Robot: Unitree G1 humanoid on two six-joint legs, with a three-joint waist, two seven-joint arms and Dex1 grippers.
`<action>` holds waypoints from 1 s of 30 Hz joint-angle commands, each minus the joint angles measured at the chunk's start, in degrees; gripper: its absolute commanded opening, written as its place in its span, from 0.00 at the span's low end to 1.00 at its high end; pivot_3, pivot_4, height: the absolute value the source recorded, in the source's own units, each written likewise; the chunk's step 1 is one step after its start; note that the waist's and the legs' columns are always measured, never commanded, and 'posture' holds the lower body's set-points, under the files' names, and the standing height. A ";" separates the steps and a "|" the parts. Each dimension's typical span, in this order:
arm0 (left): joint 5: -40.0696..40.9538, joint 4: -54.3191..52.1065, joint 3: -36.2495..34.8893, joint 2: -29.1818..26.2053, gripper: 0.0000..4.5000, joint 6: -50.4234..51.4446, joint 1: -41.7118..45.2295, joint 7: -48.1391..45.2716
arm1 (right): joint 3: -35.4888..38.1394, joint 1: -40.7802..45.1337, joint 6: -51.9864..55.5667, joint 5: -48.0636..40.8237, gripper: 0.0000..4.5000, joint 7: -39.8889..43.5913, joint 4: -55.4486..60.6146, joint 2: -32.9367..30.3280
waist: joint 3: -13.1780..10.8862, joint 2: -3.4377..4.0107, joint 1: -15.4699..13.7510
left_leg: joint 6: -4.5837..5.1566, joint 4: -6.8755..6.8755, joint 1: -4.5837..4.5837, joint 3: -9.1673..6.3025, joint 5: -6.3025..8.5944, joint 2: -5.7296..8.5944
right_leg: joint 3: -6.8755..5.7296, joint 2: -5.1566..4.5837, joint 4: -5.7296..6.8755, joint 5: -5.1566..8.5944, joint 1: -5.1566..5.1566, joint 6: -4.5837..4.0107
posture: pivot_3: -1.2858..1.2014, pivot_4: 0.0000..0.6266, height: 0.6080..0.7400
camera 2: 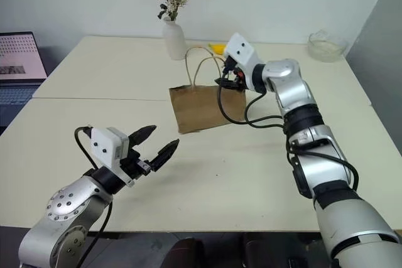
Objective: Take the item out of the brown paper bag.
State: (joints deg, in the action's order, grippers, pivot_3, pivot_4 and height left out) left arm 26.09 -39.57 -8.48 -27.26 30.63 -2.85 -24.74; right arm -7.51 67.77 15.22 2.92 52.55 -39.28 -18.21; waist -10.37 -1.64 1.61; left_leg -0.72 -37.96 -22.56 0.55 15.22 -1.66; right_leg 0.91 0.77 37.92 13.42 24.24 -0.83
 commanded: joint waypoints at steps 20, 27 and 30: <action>-14.42 46.01 14.89 -1.95 0.84 -17.94 29.13 -17.12 | 16.27 -39.21 47.88 -37.24 0.63 -9.58 81.13 -12.00 | 0.00 0.00 0.15 | 0.01 -0.02 0.16 -0.06 0.00 0.00 | -0.03 0.13 0.11 0.16 -0.07 0.31 | 0.52 0.24 1.00; -17.64 57.22 14.72 -1.92 0.84 -25.10 34.10 -19.64 | 15.51 -41.87 49.53 -41.25 0.63 -14.25 85.13 -13.82 | 0.01 -0.02 -0.07 | 0.01 -0.02 -0.04 -0.06 0.00 0.05 | -0.06 0.06 -0.08 0.16 -0.04 0.34 | 0.52 0.24 1.00; -18.55 60.43 14.38 -1.88 0.84 -27.47 35.91 -20.20 | 15.15 -42.54 49.17 -42.30 0.63 -15.37 85.31 -14.61 | 0.00 -0.03 -0.10 | 0.01 -0.02 -0.06 -0.06 0.00 0.07 | -0.06 0.05 -0.11 0.14 -0.03 0.37 | 0.52 0.24 1.00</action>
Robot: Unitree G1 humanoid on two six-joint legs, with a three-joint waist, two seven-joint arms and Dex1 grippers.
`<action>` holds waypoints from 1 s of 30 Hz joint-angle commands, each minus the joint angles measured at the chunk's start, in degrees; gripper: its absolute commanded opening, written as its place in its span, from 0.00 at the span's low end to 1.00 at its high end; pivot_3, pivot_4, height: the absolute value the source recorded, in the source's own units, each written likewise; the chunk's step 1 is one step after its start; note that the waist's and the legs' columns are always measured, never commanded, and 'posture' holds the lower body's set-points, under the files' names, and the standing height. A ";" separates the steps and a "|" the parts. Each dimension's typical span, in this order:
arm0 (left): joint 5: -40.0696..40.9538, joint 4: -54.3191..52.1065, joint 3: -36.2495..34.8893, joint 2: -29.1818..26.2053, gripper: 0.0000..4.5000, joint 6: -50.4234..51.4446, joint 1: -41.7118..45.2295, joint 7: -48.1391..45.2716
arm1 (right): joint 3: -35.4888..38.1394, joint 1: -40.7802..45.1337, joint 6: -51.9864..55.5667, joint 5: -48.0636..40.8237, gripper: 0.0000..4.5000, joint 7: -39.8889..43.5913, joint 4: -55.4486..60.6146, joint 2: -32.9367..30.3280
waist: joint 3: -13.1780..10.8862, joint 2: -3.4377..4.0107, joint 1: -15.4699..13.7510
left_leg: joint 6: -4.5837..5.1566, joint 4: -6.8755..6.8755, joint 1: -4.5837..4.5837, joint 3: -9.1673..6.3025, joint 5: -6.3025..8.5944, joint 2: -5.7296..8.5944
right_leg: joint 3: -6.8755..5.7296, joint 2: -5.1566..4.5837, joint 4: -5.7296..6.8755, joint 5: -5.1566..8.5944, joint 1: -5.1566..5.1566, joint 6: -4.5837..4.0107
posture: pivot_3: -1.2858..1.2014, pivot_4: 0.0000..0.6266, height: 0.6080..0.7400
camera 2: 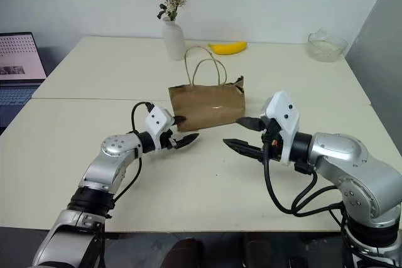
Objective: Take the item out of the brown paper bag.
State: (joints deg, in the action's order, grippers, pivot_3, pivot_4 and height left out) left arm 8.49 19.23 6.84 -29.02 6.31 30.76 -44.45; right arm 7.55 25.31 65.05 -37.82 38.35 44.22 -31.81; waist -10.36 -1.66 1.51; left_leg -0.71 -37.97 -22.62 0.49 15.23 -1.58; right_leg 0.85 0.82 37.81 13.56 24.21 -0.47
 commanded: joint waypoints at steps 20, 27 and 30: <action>9.25 -11.77 -11.77 -5.94 0.50 9.46 7.71 -1.25 | -0.97 -1.15 -4.39 -4.93 0.64 -4.92 0.57 -3.35 | -0.05 -0.11 -0.36 | -0.01 -0.10 0.08 -0.16 -0.02 -0.01 | -0.16 0.03 0.14 -0.03 -0.07 0.06 | 0.52 0.24 1.00; -4.69 25.51 -5.40 -5.53 0.00 -10.31 31.49 -0.02 | -2.74 -2.08 -6.55 -3.15 0.64 -7.89 1.25 -3.50 | -0.03 -0.14 -0.43 | 0.02 -0.06 -0.06 0.04 -0.03 0.12 | -0.02 0.12 -0.15 -0.09 -0.04 0.19 | 0.52 0.24 1.00; -10.52 40.74 -2.02 -3.29 0.00 -15.86 39.30 2.48 | -3.04 -2.69 -6.72 -3.19 0.64 -9.71 2.04 -3.17 | -0.04 -0.16 -0.55 | 0.04 -0.06 -0.27 0.07 -0.01 0.13 | -0.02 0.09 -0.24 -0.06 0.12 0.26 | 0.52 0.24 1.00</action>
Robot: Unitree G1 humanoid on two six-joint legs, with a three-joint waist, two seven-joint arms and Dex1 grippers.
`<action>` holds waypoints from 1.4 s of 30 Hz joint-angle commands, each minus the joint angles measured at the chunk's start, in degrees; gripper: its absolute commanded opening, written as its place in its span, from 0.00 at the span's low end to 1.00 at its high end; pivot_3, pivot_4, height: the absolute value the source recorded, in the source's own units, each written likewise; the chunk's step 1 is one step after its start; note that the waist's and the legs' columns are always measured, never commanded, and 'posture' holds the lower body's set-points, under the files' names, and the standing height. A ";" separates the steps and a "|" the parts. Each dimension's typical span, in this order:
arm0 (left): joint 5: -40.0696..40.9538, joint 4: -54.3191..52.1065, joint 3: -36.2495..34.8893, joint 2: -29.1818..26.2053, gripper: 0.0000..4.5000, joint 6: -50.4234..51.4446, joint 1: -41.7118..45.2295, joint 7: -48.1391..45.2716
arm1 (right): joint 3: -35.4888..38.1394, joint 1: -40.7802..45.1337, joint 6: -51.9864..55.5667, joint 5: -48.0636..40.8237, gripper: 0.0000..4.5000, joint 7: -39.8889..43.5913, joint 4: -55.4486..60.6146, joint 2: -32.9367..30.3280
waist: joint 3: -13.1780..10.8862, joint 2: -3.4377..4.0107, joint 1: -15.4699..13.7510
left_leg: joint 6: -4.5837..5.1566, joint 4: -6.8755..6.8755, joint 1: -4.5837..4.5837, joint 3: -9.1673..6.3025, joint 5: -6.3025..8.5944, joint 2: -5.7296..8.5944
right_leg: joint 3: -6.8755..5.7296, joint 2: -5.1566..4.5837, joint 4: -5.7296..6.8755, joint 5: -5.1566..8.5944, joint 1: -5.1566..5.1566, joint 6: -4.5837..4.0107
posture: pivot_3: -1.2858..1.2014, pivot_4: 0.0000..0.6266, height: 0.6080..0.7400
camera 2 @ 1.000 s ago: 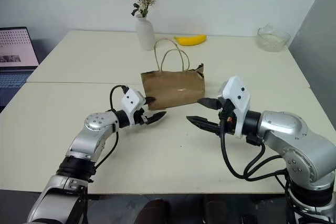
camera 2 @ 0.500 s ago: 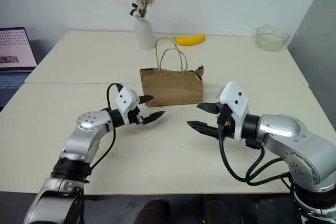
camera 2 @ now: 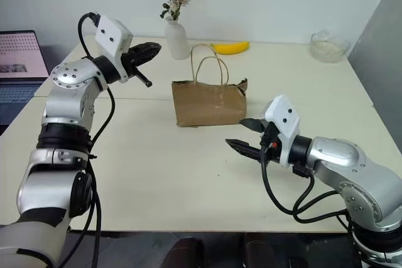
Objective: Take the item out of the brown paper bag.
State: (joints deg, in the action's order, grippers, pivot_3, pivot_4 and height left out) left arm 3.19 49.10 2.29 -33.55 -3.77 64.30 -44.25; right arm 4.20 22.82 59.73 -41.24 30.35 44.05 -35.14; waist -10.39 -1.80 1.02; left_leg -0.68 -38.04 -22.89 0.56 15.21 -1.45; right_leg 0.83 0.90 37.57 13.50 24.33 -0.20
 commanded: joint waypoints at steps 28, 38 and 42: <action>-0.64 -10.96 4.30 1.39 0.00 -1.69 -9.55 -39.63 | 8.95 -10.75 -5.66 -4.34 0.64 1.01 4.25 -10.73 | -0.02 -0.04 0.54 | 0.07 -0.07 -0.03 0.04 0.05 -0.06 | 0.09 -0.02 0.20 0.02 0.05 0.02 | 0.52 0.24 1.00; 8.04 -53.67 0.04 -10.15 0.61 6.05 -32.81 -36.32 | 6.24 -18.36 -11.28 -2.06 0.64 7.78 4.29 -14.99 | 0.01 0.03 0.85 | 0.05 -0.04 0.40 0.05 0.05 -0.22 | 0.14 -0.06 0.38 0.04 -0.17 0.01 | 0.52 0.24 1.00; 5.36 -59.83 2.43 -15.93 0.68 -4.06 -44.01 -39.01 | 4.15 -20.56 -11.70 -2.32 0.76 9.92 5.00 -16.20 | 0.01 0.03 0.65 | 0.04 -0.02 0.60 0.10 0.04 -0.22 | 0.18 -0.08 0.40 0.06 -0.28 -0.03 | 0.52 0.24 1.00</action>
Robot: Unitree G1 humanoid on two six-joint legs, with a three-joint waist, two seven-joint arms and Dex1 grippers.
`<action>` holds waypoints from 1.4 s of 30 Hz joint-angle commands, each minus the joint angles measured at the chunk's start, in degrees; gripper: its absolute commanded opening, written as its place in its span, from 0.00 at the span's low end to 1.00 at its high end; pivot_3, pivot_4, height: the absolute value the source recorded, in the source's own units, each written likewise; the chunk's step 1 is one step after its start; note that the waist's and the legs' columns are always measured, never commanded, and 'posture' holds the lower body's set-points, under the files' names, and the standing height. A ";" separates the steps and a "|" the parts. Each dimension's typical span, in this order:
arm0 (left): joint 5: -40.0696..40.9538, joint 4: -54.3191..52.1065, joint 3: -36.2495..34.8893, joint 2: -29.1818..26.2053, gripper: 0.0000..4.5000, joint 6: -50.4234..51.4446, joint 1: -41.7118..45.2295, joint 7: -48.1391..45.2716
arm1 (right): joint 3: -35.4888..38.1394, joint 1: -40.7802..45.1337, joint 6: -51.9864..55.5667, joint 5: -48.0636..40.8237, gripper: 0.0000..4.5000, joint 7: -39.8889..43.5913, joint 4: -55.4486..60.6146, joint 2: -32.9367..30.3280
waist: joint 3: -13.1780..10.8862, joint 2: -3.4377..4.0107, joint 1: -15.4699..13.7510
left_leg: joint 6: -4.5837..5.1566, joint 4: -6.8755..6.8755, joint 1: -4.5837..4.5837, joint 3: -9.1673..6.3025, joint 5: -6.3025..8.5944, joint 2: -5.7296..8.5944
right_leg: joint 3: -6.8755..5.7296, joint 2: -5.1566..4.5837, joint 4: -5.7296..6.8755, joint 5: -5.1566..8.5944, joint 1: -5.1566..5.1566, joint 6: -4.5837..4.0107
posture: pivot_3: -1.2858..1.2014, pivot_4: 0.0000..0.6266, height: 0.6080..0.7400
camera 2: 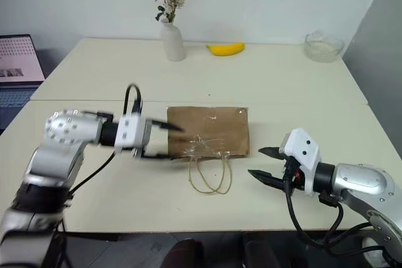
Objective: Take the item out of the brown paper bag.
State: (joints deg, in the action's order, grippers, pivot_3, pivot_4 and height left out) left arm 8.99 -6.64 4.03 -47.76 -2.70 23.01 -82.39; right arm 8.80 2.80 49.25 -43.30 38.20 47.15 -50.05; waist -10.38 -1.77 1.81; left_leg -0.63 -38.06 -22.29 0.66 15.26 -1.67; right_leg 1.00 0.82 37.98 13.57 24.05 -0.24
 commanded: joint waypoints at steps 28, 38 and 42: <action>-2.97 6.99 12.96 6.32 0.00 -19.39 2.66 3.86 | -15.74 -4.08 -4.91 9.73 1.00 4.35 2.12 -1.43 | 0.05 -0.14 -1.48 | -0.01 -0.08 -0.15 -0.06 -0.02 0.03 | -0.07 0.08 -0.05 -0.03 0.03 0.00 | 0.52 0.24 1.00; -1.99 5.21 12.27 5.78 0.00 -16.68 0.13 6.60 | -17.03 -2.17 -4.96 10.50 1.00 5.18 1.40 -0.58 | 0.05 -0.14 -1.53 | -0.01 -0.11 -0.14 -0.03 -0.02 0.08 | -0.04 0.07 -0.06 -0.03 0.00 0.00 | 0.52 0.24 1.00; -0.43 3.96 10.90 4.57 0.12 -14.14 -1.08 7.04 | -17.42 -1.59 -4.67 10.48 1.00 5.19 1.22 -0.29 | 0.05 -0.14 -1.49 | -0.01 -0.09 -0.14 -0.05 -0.02 0.04 | -0.05 0.07 -0.06 -0.03 0.02 0.00 | 0.52 0.24 1.00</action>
State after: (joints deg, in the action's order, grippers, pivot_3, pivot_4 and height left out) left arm 6.84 -0.47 16.98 -42.05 -17.52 22.14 -75.65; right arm -8.64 0.65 45.21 -32.72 42.88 47.45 -50.65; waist -10.32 -1.91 0.32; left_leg -0.64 -38.15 -22.43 0.61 15.24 -1.65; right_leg 0.95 0.89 37.93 13.53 24.07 -0.23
